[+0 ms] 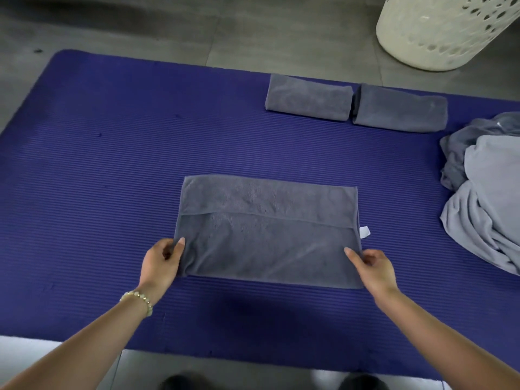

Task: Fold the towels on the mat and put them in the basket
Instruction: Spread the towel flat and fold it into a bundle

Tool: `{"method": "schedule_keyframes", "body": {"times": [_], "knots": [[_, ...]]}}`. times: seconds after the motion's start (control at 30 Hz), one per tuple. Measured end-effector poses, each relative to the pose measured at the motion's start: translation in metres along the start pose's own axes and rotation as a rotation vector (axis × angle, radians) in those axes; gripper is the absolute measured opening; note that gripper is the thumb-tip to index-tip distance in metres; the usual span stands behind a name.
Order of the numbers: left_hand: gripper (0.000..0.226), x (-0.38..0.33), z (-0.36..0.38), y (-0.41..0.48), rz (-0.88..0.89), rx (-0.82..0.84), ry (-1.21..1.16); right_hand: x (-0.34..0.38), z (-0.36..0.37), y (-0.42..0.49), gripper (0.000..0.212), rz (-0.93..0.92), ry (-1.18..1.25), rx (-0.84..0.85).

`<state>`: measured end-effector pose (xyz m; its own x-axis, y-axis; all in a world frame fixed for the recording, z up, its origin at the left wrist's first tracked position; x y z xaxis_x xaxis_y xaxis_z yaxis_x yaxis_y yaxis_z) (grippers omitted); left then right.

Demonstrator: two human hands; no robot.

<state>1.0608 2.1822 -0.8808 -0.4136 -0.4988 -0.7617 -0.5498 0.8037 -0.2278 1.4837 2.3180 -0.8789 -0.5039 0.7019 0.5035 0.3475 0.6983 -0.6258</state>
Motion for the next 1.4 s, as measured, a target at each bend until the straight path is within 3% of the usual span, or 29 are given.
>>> {"method": "schedule_keyframes", "body": {"times": [0.1,0.3,0.43,0.57,0.67,0.8,0.9,1.07,1.17,1.27,1.33,1.4], "knots": [[0.034,-0.006,0.003,0.001,0.043,-0.015,0.013,-0.002,0.009,-0.011,0.029,-0.073,-0.018,0.002],[0.042,-0.010,-0.012,0.011,0.075,-0.121,0.026,0.004,0.000,-0.010,0.038,-0.130,0.066,-0.073],[0.030,0.007,-0.007,0.001,0.048,-0.061,0.054,-0.007,-0.004,-0.005,0.037,-0.145,-0.035,-0.111],[0.025,0.013,-0.012,0.004,-0.012,-0.090,0.113,-0.007,-0.001,-0.013,0.020,-0.223,-0.140,-0.201],[0.031,-0.001,-0.005,0.014,-0.009,-0.005,0.108,0.012,0.002,-0.021,0.037,-0.424,-0.237,-0.286],[0.039,-0.016,0.010,0.024,-0.080,0.092,0.104,0.040,0.039,-0.027,0.060,-0.629,-0.587,-0.068],[0.051,-0.009,0.013,0.036,-0.201,0.124,0.037,0.039,0.065,-0.020,0.071,-0.659,-0.857,0.024],[0.034,-0.028,0.012,0.042,-0.240,0.366,-0.150,0.029,0.073,-0.010,0.097,-0.655,-0.879,0.022],[0.041,-0.067,0.009,0.039,-0.144,0.423,-0.213,0.037,0.067,-0.013,0.083,-0.663,-0.771,0.029],[0.056,-0.123,0.028,0.028,0.023,0.471,-0.230,0.050,0.047,-0.020,0.057,-0.690,-0.431,-0.028],[0.063,-0.163,0.054,0.012,0.153,0.546,-0.259,0.052,0.040,-0.015,0.031,-0.522,-0.126,0.100],[0.060,-0.194,0.083,-0.006,0.232,0.661,-0.310,0.051,0.041,-0.008,0.029,-0.268,0.142,0.288]]}}
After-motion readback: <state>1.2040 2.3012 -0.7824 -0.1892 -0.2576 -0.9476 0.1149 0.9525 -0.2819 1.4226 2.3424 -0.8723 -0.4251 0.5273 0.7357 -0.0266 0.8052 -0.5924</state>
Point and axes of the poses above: each hand's wrist, its own y-axis towards the middle knuckle, its own z-axis out of the palm, x = y × z, the point moved 6 cm from there along y, towards the middle knuckle, and after that the axes turned 14 degrees about z, right-handed, at the moved point
